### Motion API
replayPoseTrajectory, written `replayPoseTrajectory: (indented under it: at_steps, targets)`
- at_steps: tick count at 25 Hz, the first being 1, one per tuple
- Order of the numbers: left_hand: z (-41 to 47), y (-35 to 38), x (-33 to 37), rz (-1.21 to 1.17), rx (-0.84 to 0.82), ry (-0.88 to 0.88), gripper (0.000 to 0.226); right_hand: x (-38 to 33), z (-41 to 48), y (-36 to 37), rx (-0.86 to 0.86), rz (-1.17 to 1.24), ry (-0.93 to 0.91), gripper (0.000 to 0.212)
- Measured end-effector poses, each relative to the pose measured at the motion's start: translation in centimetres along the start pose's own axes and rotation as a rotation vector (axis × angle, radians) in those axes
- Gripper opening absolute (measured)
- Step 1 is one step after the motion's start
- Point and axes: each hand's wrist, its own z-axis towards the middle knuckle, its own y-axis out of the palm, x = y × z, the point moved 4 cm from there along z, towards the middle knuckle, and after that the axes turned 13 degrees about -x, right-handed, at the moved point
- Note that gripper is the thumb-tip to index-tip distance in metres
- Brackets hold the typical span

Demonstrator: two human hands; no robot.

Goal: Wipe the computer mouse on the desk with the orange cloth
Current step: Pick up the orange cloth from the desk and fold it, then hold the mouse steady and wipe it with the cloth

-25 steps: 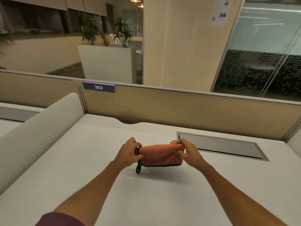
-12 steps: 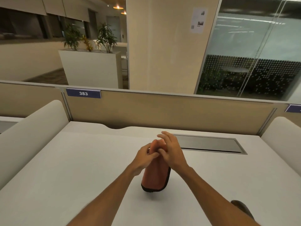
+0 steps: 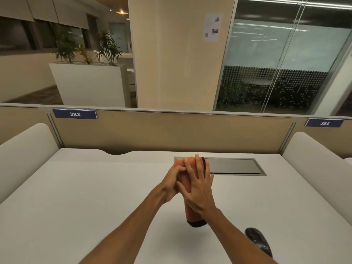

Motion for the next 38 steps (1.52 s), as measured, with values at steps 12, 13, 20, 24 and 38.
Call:
replayPoseTrajectory:
  at_steps: [12, 13, 20, 24, 38]
  targets:
    - [3.8, 9.7, -6.1, 0.232, 0.201, 0.001, 0.033, 11.8, -4.5, -10.8, 0.015, 0.215, 0.05, 0.058]
    - [3.7, 10.1, -7.4, 0.394, 0.288, 0.0, 0.03, 13.4, -5.1, -11.9, 0.011, 0.2, 0.078, 0.057]
    - [2.7, 14.5, -19.5, 1.341, -0.066, -0.197, 0.121, 22.7, -12.8, -12.7, -0.306, -0.014, 0.285, 0.056]
    - [3.3, 16.1, -22.8, 1.532, -0.18, -0.21, 0.141, 23.8, -16.7, -10.8, -0.47, -0.122, 0.342, 0.056]
    - [3.9, 17.0, -24.6, 1.43, -0.115, -0.099, 0.134, 24.7, -19.7, -7.7, -0.558, -0.191, 0.4, 0.054]
